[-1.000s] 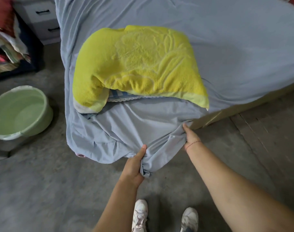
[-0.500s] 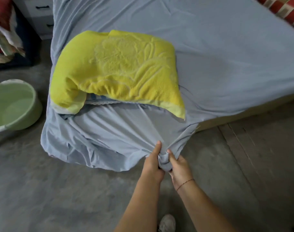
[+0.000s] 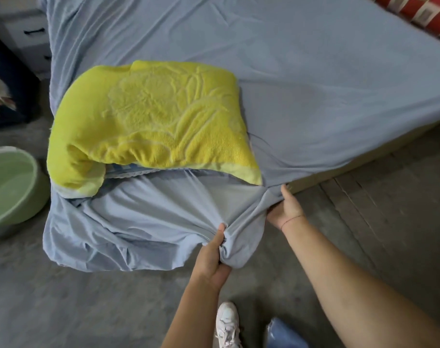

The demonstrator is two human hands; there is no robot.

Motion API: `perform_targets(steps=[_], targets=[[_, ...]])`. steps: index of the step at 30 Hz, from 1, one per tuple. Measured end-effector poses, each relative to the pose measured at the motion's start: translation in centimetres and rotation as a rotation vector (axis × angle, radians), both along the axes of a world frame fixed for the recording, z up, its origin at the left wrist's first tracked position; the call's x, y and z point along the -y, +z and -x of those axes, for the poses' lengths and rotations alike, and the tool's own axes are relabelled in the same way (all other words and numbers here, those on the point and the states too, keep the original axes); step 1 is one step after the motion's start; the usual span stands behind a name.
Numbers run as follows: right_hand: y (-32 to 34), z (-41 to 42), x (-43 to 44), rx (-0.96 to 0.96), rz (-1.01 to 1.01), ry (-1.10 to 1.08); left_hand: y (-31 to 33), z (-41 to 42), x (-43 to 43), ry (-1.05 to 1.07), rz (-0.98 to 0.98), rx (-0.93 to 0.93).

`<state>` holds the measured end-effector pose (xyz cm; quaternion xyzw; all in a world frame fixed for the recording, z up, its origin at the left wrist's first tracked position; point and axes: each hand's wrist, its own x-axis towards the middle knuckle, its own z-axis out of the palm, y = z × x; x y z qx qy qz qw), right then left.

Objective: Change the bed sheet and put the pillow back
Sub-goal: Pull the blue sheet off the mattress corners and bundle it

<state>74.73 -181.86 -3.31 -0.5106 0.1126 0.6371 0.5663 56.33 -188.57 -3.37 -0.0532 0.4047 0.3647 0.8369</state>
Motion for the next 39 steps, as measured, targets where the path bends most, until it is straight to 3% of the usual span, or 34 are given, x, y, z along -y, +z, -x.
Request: perform_targets(steps=[4,12,19,23,28,34,39], targets=[[-1.7,-1.7,-0.4,0.093,0.111,0.072,-0.1,-0.4,-0.3,-0.008,0.016,0.013],[-0.5,-5.2,5.5,0.372,0.026,0.186,1.4,-7.4,0.2,0.179,-0.014,-0.136],[1.3,-8.1,8.7,0.556,-0.112,0.482,2.9,-17.7,-2.0,0.029,0.042,-0.223],[1.3,-10.9,8.7,0.500,-0.135,0.541,2.4,-19.0,-2.6,0.089,0.053,-0.356],[0.2,-14.2,5.6,0.124,-0.024,0.414,3.0,-18.6,-1.9,0.155,0.064,-0.314],[-0.9,-16.0,-1.5,0.021,0.075,0.360,3.4,-18.0,-1.7,0.169,0.064,-0.219],[-2.5,-17.5,-4.8,0.159,0.181,0.282,3.4,-17.1,-2.0,0.112,0.049,-0.169]])
